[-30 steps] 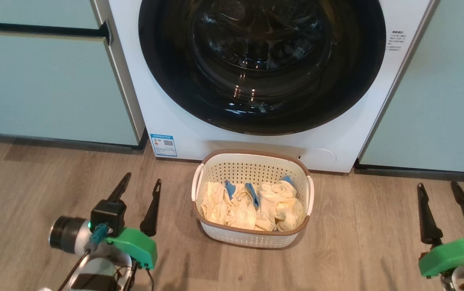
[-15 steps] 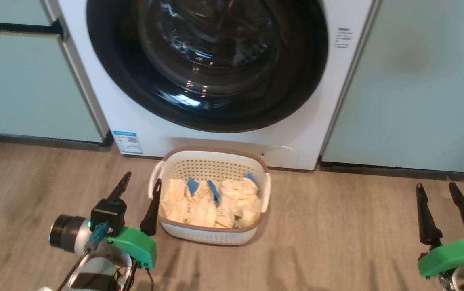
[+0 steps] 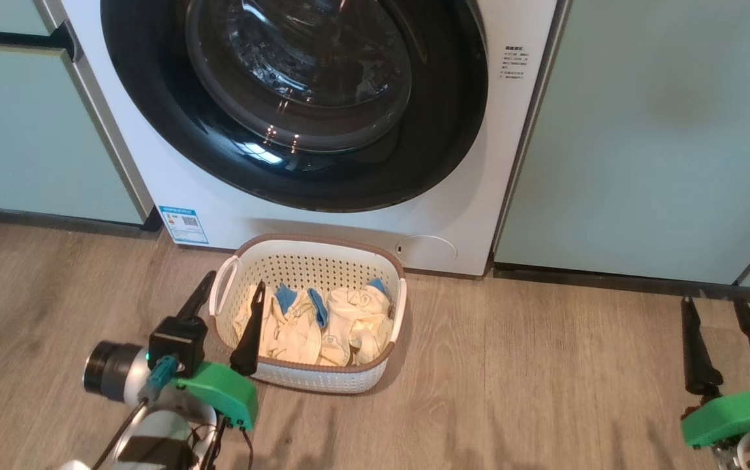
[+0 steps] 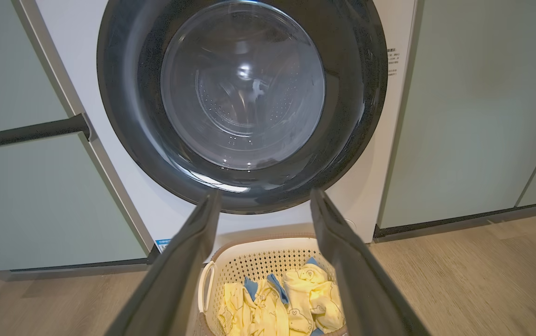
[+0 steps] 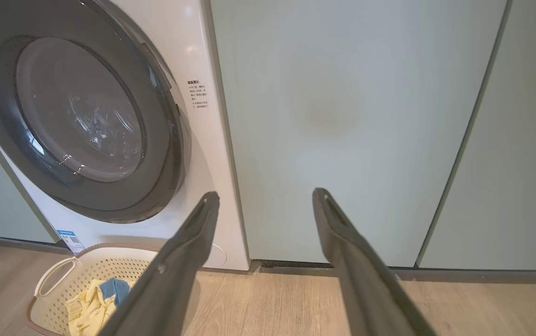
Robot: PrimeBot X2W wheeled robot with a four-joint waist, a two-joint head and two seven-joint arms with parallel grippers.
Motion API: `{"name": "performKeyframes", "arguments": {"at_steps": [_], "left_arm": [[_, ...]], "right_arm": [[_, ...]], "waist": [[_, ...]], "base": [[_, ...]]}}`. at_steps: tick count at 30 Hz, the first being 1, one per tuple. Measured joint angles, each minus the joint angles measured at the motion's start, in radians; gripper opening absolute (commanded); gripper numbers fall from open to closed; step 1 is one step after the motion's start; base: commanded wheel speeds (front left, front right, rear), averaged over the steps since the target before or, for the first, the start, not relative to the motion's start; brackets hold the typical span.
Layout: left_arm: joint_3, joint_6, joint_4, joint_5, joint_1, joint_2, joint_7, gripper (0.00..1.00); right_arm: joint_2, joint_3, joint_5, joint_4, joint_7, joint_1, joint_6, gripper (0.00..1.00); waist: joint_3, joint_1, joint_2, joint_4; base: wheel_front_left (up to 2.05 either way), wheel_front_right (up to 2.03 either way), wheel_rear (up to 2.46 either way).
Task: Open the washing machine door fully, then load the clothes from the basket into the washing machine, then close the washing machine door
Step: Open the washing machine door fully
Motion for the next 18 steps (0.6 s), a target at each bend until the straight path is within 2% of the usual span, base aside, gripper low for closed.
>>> {"name": "performKeyframes", "arguments": {"at_steps": [5,18], "left_arm": [[0.000,0.000,0.000,0.000,0.000,0.000,0.000,1.00],[0.000,0.001,-0.001,0.000,0.000,0.000,0.000,1.00]], "right_arm": [[0.000,0.005,0.045,0.008,0.000,0.000,0.000,1.00],[0.000,0.005,0.047,0.009,0.000,0.000,0.000,1.00]], "waist": [[-0.001,0.0000,0.0000,0.001],[0.003,0.0000,0.0000,0.000]], "base": [[0.05,0.05,-0.09],[0.00,0.00,0.00]]}}
